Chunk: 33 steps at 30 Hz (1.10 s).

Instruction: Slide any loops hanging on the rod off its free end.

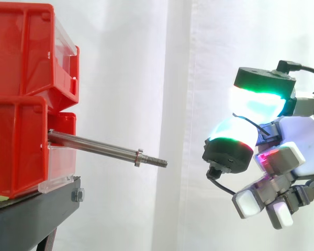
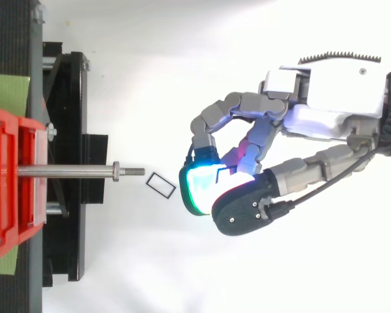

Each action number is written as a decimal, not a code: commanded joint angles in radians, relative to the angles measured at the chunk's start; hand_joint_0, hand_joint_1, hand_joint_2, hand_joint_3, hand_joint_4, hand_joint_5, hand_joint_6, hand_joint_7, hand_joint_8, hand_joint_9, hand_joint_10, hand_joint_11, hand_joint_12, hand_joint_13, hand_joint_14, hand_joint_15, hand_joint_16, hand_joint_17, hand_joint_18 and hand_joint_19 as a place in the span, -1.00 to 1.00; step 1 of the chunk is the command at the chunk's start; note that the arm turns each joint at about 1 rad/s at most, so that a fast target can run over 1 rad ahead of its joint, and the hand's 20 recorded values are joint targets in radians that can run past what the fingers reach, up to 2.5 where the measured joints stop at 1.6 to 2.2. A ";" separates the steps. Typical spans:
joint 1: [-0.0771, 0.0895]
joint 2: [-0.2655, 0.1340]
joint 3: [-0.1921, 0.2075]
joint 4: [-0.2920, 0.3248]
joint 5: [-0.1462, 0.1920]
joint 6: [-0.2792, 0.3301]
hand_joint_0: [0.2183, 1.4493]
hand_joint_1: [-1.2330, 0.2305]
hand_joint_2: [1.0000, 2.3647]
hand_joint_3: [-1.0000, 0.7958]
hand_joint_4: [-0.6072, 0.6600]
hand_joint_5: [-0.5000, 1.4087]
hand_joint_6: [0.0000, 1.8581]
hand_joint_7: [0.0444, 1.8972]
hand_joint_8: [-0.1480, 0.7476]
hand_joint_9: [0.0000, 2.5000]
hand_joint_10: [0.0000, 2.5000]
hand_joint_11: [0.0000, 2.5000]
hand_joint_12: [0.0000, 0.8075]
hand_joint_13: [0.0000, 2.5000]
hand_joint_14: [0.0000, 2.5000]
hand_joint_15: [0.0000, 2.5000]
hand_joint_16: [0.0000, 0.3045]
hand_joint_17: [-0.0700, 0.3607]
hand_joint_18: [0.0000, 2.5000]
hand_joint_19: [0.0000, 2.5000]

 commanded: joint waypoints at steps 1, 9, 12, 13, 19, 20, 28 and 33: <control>0.000 0.000 0.001 0.000 0.000 0.000 -0.42 -0.45 -0.70 0.13 -0.19 -0.55 -0.04 0.39 0.16 0.05 -0.99 -0.59 0.05 -0.28 -0.99 -0.82 -0.59 -0.02 -0.19 -0.69; 0.000 0.001 0.000 0.000 0.000 0.000 -0.42 -0.46 -0.70 0.14 -0.20 -0.55 -0.04 0.39 0.16 0.05 -0.99 -0.58 0.05 -0.28 -0.99 -0.82 -0.59 -0.02 -0.19 -0.70; 0.000 0.000 0.000 0.000 0.000 0.000 -0.42 -0.46 -0.71 0.14 -0.19 -0.55 -0.04 0.39 0.15 0.05 -0.99 -0.58 0.05 -0.28 -0.99 -0.82 -0.59 -0.02 -0.19 -0.69; 0.000 0.000 0.001 -0.001 0.000 0.000 -0.41 -0.46 -0.72 0.14 -0.19 -0.55 -0.04 0.39 0.16 0.05 -0.99 -0.58 0.05 -0.28 -0.99 -0.82 -0.59 -0.02 -0.19 -0.70; 0.000 0.000 0.000 0.000 0.000 0.000 -0.41 -0.46 -0.72 0.14 -0.20 -0.55 -0.04 0.39 0.16 0.05 -0.99 -0.58 0.05 -0.28 -0.99 -0.82 -0.59 -0.02 -0.19 -0.70; 0.000 0.000 0.000 0.000 0.000 0.000 -0.41 -0.46 -0.72 0.14 -0.19 -0.55 -0.04 0.40 0.15 0.05 -0.99 -0.59 0.05 -0.28 -0.99 -0.82 -0.59 -0.02 -0.19 -0.70; 0.000 0.000 0.001 0.000 0.000 0.000 -0.41 -0.46 -0.73 0.14 -0.20 -0.55 -0.04 0.39 0.16 0.05 -0.99 -0.58 0.05 -0.28 -0.99 -0.82 -0.59 -0.02 -0.19 -0.70; 0.000 0.000 0.000 0.000 0.000 0.000 -0.41 -0.46 -0.73 0.14 -0.20 -0.55 -0.04 0.40 0.15 0.05 -0.99 -0.58 0.05 -0.28 -0.99 -0.82 -0.59 -0.02 -0.19 -0.70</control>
